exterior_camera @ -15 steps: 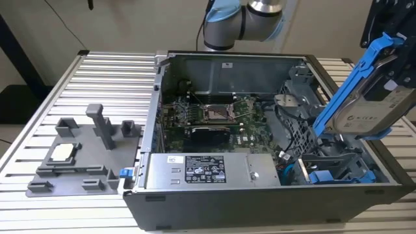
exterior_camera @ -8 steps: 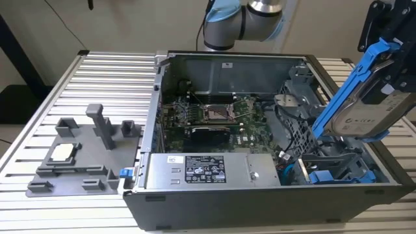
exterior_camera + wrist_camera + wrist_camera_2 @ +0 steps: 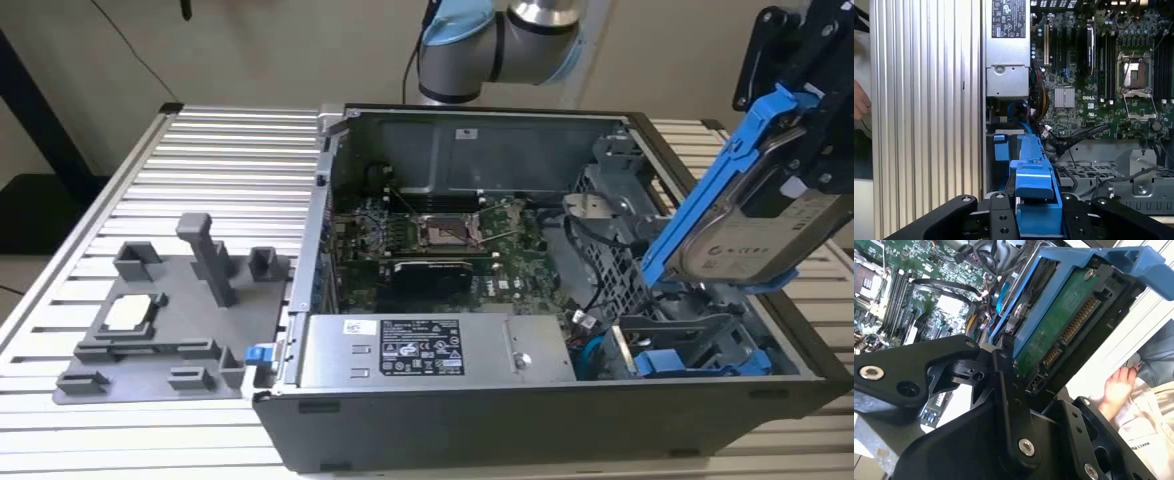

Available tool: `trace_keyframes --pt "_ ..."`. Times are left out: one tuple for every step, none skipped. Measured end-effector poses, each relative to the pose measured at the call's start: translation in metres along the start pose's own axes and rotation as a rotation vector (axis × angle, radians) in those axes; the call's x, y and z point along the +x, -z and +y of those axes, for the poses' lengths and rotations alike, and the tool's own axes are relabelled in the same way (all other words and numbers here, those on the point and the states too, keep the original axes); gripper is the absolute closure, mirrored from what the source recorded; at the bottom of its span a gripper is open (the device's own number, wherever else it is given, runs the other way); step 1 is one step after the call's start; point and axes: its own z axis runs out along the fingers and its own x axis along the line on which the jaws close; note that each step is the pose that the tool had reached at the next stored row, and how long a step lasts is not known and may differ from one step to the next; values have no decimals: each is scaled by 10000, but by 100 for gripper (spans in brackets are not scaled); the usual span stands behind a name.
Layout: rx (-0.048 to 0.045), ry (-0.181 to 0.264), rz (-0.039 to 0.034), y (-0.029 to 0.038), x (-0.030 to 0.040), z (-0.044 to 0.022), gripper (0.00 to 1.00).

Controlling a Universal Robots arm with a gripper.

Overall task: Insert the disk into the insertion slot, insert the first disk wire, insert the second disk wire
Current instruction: 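Insert the disk into the insertion slot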

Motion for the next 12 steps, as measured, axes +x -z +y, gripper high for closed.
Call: trace_keyframes --pt "0 0 -1 -1 0 0 67" --pt "0 0 -2 -2 0 0 67" --pt "1 0 -3 -4 0 0 67" --pt "2 0 -4 -11 -1 0 67" --pt "7 0 -3 -18 0 -1 67" --pt "10 0 -2 -27 -1 -1 67" --pt "14 0 -2 -39 -1 -1 67" --pt "17 0 -1 -51 -1 -2 67" --pt "20 0 -2 -65 0 -2 67" --pt "26 0 -2 -80 0 -3 67" --pt "33 0 -3 -94 -1 -3 67" --pt "37 0 -2 -105 -1 -3 67"
